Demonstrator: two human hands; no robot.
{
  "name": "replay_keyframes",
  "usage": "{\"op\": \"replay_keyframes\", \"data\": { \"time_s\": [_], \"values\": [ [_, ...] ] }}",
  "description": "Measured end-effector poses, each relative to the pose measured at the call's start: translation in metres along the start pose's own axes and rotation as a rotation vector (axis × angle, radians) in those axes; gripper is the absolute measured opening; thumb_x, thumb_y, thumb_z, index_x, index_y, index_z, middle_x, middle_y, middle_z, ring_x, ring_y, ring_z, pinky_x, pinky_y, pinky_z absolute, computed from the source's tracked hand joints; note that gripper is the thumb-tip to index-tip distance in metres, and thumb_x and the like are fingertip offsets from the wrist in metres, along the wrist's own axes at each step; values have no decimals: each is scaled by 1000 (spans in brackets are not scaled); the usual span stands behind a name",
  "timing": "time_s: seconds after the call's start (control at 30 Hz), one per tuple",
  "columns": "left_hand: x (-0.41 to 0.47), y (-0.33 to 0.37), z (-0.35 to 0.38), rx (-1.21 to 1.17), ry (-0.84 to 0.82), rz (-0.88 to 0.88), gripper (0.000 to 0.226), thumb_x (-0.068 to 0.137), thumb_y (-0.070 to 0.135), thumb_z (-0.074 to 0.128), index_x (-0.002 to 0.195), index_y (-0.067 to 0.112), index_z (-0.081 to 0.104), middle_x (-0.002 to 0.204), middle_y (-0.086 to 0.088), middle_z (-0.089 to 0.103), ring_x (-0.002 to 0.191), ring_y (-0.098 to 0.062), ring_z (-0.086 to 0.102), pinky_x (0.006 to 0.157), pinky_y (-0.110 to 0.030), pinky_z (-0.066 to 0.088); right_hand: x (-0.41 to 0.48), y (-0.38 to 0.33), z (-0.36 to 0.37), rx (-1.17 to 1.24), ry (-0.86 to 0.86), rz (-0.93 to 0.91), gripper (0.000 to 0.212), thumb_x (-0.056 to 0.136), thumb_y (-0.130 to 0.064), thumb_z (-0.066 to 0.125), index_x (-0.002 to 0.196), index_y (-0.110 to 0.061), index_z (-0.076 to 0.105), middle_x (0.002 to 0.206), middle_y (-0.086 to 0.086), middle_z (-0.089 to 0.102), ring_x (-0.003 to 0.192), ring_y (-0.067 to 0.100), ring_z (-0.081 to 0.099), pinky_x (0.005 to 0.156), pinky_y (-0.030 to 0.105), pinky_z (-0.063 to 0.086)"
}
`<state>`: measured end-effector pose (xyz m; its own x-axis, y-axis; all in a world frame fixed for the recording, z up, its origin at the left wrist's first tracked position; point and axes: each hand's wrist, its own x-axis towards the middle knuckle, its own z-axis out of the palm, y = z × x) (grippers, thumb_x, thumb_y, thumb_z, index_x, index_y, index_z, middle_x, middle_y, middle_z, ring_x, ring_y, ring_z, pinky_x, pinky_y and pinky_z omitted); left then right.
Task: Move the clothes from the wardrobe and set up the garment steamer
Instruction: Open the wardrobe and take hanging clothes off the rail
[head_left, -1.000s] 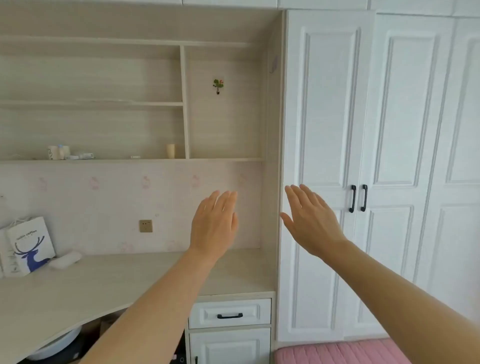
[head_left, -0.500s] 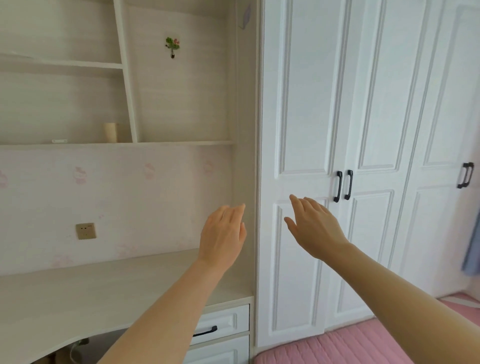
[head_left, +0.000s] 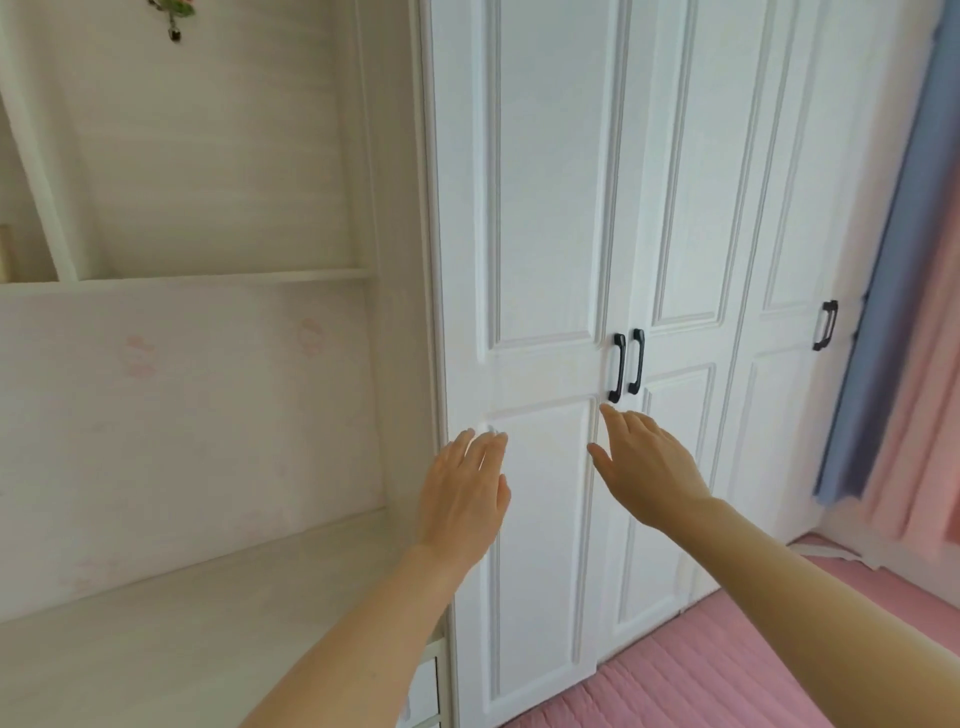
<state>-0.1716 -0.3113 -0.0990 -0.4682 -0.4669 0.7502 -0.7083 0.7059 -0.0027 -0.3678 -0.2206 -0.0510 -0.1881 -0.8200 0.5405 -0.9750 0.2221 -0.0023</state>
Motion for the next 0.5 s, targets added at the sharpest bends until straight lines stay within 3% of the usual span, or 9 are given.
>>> {"op": "replay_keyframes", "data": {
  "time_s": [0.13, 0.5],
  "values": [
    [26, 10, 37, -6, -32, 36, 47, 82, 19, 65, 127, 12, 56, 126, -2, 61, 123, -26, 53, 100, -40, 46, 24, 28, 15, -6, -10, 27, 53, 99, -39, 36, 142, -10, 29, 128, 5, 55, 125, 21, 45, 96, 31, 40],
    [121, 42, 140, -75, -66, 71, 47, 79, 16, 69, 124, 11, 59, 123, -3, 63, 120, -26, 56, 97, -37, 48, 132, 117, 55, 130, -39, 104, 42, 98, -37, 37, 131, -11, 38, 117, 6, 57, 116, 24, 48, 79, 34, 44]
  ]
}}
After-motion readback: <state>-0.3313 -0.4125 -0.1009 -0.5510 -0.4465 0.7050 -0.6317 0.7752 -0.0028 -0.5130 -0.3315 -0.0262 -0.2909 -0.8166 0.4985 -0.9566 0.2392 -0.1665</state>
